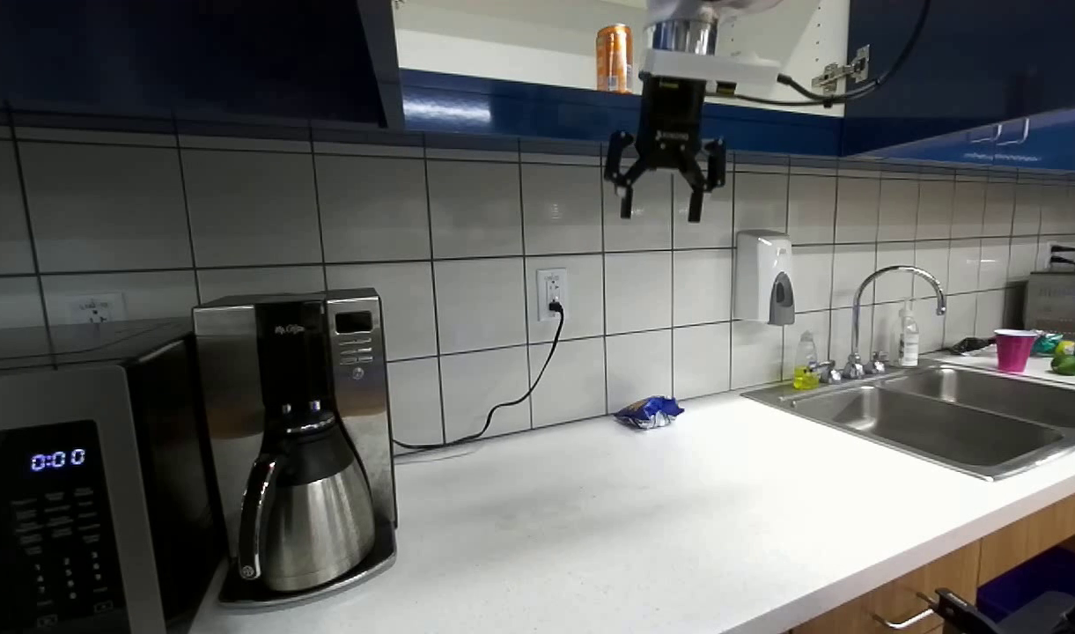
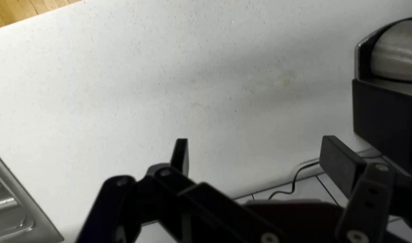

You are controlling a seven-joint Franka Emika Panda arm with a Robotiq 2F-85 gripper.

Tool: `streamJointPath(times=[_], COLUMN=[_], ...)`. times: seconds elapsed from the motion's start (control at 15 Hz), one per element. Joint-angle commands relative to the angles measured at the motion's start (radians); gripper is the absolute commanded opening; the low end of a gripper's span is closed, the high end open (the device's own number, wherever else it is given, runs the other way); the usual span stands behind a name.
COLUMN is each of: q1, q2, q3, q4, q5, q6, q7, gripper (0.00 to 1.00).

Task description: Put the orange can in the open upper cabinet.

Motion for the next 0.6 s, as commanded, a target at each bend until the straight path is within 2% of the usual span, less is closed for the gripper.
streamJointPath(times=[0.0,0.07,0.13,0.53], q1=[0.002,-0.010,-0.010,-0.010], q2=[-0.082,-0.019,-0.022,-0.019], q3=[-0.009,0.006,0.005,0.006], q4=[-0.259,-0.125,-0.170,-0.141], q5=[0.041,0.019,0.019,0.019], q6=[0.136,0.061,0.084,0.083], q7=[-0.071,-0.029,-0.032,-0.032], gripper=[1.00,1.00,1.00,1.00])
